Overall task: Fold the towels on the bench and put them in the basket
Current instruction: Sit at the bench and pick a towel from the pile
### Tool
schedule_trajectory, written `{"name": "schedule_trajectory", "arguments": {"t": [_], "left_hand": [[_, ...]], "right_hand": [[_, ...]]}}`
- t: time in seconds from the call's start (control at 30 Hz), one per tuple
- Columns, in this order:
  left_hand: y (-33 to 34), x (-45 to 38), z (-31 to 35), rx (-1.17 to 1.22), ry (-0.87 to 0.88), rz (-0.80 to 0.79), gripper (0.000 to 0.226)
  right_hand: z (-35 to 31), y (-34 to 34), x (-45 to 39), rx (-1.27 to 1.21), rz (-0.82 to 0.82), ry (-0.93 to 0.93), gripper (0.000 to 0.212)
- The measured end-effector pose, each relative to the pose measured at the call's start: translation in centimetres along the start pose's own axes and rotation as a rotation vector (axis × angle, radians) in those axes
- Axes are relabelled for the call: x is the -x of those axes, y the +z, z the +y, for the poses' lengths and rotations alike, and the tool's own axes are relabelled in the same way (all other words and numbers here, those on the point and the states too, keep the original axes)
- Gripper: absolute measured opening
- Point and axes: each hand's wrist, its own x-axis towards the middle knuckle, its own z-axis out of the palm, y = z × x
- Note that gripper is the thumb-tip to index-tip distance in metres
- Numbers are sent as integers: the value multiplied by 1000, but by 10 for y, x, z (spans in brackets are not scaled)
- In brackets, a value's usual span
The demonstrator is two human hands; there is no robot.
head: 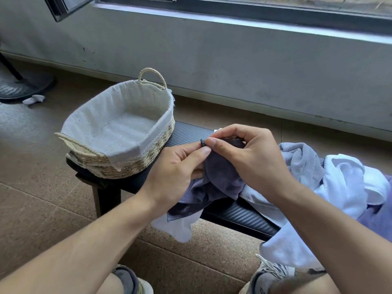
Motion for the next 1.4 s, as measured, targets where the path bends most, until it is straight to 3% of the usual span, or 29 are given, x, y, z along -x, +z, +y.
{"name": "schedule_trajectory", "arguments": {"t": [0.1,0.2,0.33,0.43,0.6,0.7,0.87,0.93,1.03,1.13,1.23,1.4], "left_hand": [[-1,0,-2,-46,22,45,28],[-4,-4,3,-61,66,279,31],[-28,-15,7,-92,73,606,27],[-36,-16,15,-106,67,653,28],[-44,-14,31,-36,194,708,36],[-53,-12,44,-7,240,792,39],[-72,-12,36,-158,269,695,41],[-72,-11,32,-177,255,654,46],[-68,-10,31,-75,270,618,52],[-62,-8,32,-62,263,537,57],[-61,-8,34,25,248,515,52],[-61,-4,36,93,223,460,39]], "right_hand": [[2,2,0,23,11,-5,7],[1,-6,-1,163,3,-39,25],[-14,-23,-1,505,-242,-364,49],[-30,-25,8,461,-405,-468,54],[-46,-53,20,76,-649,-153,53],[-36,-76,12,109,-570,-130,51],[-15,-96,4,448,-267,-95,38],[-9,-100,2,595,-245,-57,24],[3,-104,-1,766,-284,41,28],[14,-103,-4,733,-327,180,26],[24,-102,-4,526,-325,289,40],[30,-103,-4,271,-384,332,40]]}}
